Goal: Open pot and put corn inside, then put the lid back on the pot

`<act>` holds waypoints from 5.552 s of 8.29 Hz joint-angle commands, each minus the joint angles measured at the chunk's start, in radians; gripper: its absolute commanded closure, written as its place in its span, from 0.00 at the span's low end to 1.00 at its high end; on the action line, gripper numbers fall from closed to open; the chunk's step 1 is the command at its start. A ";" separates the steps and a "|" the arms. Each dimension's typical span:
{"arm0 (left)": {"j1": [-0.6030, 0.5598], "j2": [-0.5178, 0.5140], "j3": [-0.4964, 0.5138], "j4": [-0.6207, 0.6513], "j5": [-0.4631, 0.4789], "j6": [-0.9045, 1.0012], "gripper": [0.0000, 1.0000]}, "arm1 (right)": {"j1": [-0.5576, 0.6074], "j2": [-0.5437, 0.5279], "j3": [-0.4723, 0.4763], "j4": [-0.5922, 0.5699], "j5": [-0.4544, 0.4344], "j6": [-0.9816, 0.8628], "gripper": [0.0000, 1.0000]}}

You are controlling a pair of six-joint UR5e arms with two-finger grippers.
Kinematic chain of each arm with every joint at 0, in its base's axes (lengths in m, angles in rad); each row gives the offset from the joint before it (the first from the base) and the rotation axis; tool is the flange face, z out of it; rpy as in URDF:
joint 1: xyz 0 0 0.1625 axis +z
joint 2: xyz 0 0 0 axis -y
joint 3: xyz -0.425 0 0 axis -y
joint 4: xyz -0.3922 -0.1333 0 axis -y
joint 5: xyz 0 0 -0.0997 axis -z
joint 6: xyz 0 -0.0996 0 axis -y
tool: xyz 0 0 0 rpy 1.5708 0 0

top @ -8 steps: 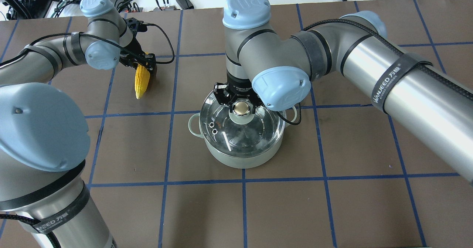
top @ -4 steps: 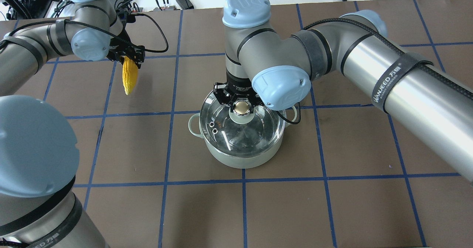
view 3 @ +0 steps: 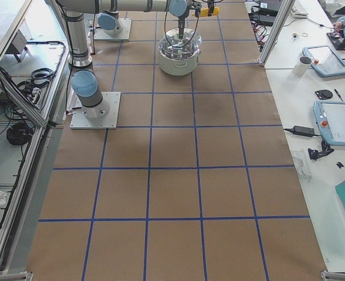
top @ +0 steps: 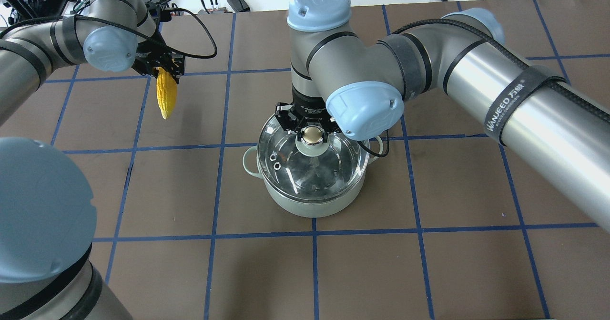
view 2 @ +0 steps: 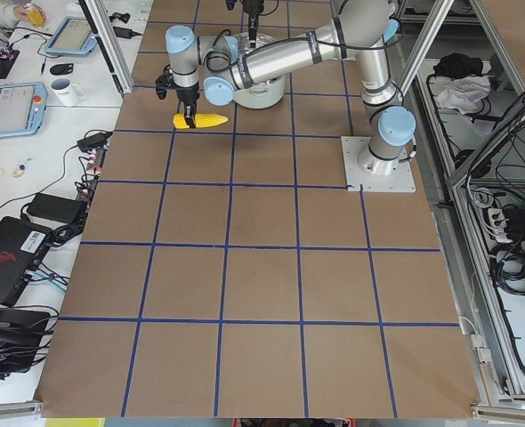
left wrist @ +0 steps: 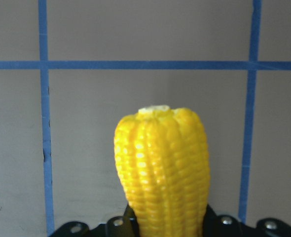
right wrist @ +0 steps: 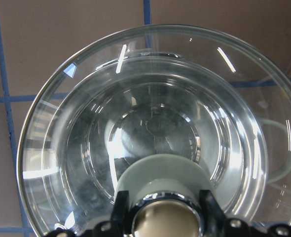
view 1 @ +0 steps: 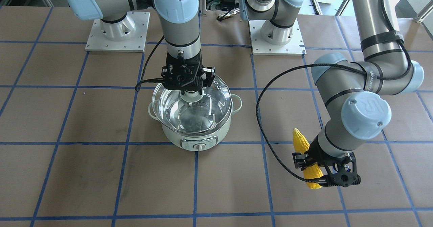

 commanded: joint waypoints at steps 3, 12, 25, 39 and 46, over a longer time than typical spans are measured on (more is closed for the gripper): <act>-0.191 0.129 -0.002 -0.131 -0.002 -0.238 1.00 | -0.230 -0.166 -0.010 0.159 -0.014 -0.266 0.70; -0.467 0.151 -0.090 -0.151 -0.059 -0.455 1.00 | -0.440 -0.217 -0.030 0.263 -0.018 -0.536 0.69; -0.482 0.134 -0.127 -0.184 -0.119 -0.486 0.00 | -0.436 -0.219 -0.027 0.266 -0.020 -0.542 0.70; -0.125 0.258 0.111 -0.416 -0.006 -0.116 0.00 | 0.025 0.056 -0.017 0.007 -0.009 0.038 0.75; -0.127 0.266 0.110 -0.419 0.001 -0.116 0.00 | 0.033 0.074 -0.013 0.007 -0.009 0.037 0.75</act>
